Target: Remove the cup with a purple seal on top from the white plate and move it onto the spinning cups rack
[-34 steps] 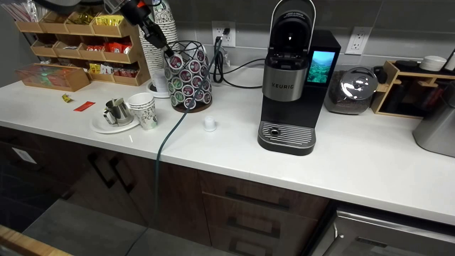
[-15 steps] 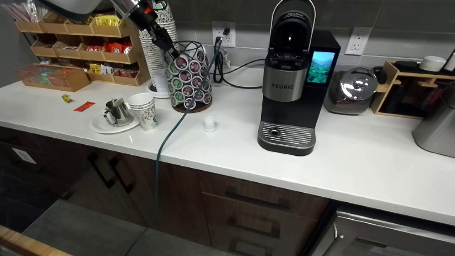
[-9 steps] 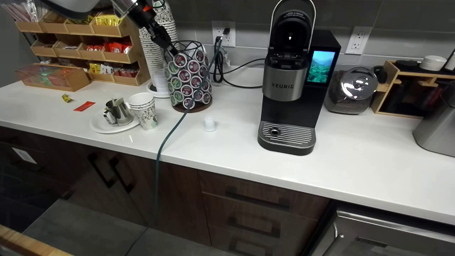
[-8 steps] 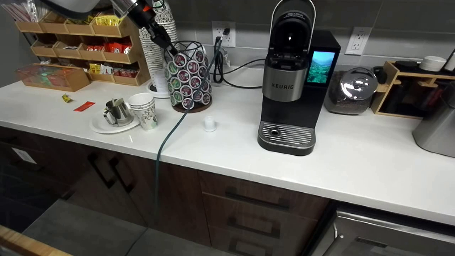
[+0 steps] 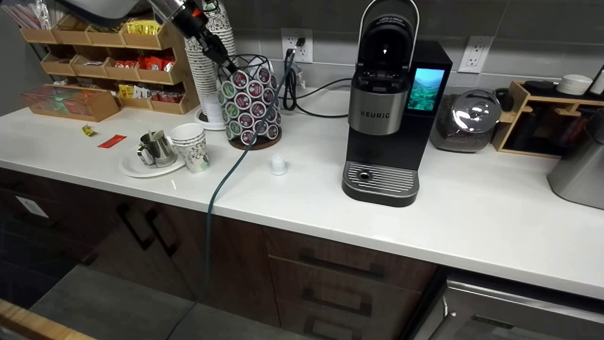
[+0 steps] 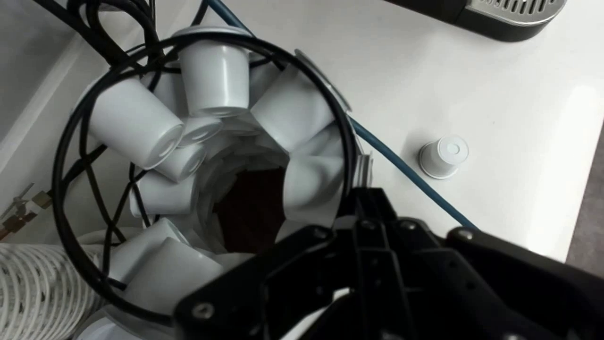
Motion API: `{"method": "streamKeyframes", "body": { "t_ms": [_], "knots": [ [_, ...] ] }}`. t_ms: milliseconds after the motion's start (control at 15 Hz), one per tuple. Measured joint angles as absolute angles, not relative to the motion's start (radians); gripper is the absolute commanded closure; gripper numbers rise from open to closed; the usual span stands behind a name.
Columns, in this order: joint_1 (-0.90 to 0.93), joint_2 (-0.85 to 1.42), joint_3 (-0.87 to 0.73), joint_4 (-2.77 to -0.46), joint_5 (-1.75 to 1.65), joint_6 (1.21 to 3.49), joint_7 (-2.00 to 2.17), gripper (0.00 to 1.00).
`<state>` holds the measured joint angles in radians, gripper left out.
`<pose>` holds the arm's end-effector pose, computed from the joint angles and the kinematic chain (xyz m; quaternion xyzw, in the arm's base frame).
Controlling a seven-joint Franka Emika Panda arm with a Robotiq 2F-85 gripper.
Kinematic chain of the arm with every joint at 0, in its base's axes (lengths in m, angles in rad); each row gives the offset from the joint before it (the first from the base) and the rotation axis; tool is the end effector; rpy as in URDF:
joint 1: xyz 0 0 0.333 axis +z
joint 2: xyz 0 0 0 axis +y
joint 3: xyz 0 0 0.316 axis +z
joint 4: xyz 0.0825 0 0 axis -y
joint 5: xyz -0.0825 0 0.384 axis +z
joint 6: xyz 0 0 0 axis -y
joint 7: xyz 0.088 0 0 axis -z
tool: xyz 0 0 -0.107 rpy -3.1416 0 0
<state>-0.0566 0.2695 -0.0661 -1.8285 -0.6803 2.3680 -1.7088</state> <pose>0.6462 -0.0841 0.4168 0.5059 0.8091 -0.1385 0.2649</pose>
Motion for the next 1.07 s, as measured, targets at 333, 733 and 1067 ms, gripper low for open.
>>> {"method": "streamKeyframes", "body": {
  "t_ms": [333,733,1067],
  "knots": [
    [-0.057,0.266,-0.067,-1.826,-0.680,2.368,-1.691,0.45],
    [-0.067,0.242,-0.068,-1.839,-0.678,2.364,-1.673,0.00],
    [-0.067,0.214,-0.066,-1.849,-0.662,2.342,-1.675,0.00]
  ]
}}
